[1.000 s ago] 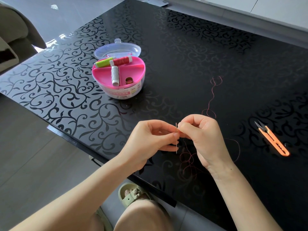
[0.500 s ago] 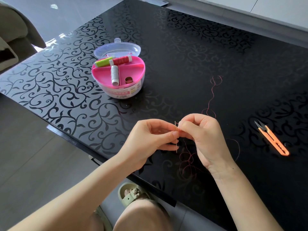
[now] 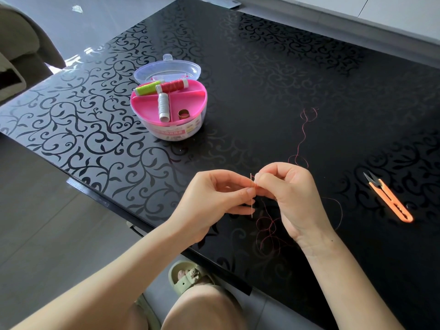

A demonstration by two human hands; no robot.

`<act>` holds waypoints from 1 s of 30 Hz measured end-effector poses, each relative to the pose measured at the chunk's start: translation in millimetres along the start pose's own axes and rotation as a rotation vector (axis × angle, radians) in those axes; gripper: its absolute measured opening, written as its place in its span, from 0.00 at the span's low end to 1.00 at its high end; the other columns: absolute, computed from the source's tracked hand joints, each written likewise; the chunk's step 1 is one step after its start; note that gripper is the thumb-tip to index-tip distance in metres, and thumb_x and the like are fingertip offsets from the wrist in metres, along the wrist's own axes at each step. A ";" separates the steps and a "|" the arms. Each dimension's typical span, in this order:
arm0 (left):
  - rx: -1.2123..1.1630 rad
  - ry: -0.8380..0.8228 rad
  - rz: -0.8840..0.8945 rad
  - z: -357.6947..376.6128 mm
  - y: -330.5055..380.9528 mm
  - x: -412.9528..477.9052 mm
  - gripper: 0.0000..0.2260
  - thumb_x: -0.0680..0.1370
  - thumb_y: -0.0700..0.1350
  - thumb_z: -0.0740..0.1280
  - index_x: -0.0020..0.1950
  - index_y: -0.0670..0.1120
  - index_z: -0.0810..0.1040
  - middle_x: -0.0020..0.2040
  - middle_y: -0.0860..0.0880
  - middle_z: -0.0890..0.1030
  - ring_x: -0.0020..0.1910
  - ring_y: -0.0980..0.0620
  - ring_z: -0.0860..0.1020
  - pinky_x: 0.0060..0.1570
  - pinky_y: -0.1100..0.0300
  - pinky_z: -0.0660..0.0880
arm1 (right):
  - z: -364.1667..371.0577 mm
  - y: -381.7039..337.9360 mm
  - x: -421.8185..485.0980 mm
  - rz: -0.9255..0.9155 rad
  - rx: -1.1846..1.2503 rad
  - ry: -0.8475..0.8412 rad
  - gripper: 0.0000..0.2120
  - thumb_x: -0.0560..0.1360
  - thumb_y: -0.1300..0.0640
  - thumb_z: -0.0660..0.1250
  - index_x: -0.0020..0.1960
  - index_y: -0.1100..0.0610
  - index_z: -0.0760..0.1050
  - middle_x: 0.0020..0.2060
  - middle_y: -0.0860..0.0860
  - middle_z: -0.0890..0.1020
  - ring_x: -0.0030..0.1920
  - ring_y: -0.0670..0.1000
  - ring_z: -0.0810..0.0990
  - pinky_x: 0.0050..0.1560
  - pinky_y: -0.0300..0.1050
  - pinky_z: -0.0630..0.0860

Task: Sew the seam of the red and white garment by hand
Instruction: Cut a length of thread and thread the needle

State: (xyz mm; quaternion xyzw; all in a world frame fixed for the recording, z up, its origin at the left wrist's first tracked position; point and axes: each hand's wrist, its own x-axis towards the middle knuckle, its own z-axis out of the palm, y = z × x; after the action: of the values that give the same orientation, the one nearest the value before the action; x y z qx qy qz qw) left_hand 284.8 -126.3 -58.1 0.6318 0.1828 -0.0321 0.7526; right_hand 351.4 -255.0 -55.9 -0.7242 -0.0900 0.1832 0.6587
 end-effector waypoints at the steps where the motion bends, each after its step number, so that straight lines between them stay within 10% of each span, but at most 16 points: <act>1: 0.002 0.000 0.001 -0.1 -0.2 0.1 0.03 0.72 0.36 0.72 0.44 0.41 0.84 0.44 0.38 0.84 0.41 0.46 0.83 0.41 0.57 0.81 | -0.1 0.0 -0.3 0.001 -0.002 0.002 0.13 0.72 0.69 0.66 0.31 0.59 0.78 0.27 0.50 0.80 0.34 0.48 0.80 0.43 0.46 0.81; 30: 0.010 -0.003 0.034 0.3 -3.8 1.3 0.03 0.72 0.36 0.72 0.44 0.40 0.84 0.44 0.38 0.84 0.43 0.42 0.84 0.41 0.57 0.81 | 0.6 0.8 0.9 0.020 -0.036 0.048 0.12 0.71 0.68 0.66 0.30 0.59 0.77 0.27 0.50 0.79 0.35 0.51 0.80 0.48 0.55 0.81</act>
State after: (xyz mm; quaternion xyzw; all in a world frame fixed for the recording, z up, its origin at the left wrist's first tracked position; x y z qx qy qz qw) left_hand 285.0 -127.1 -62.0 0.6386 0.1708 -0.0209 0.7500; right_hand 351.9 -254.3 -56.9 -0.7409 -0.0701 0.1704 0.6459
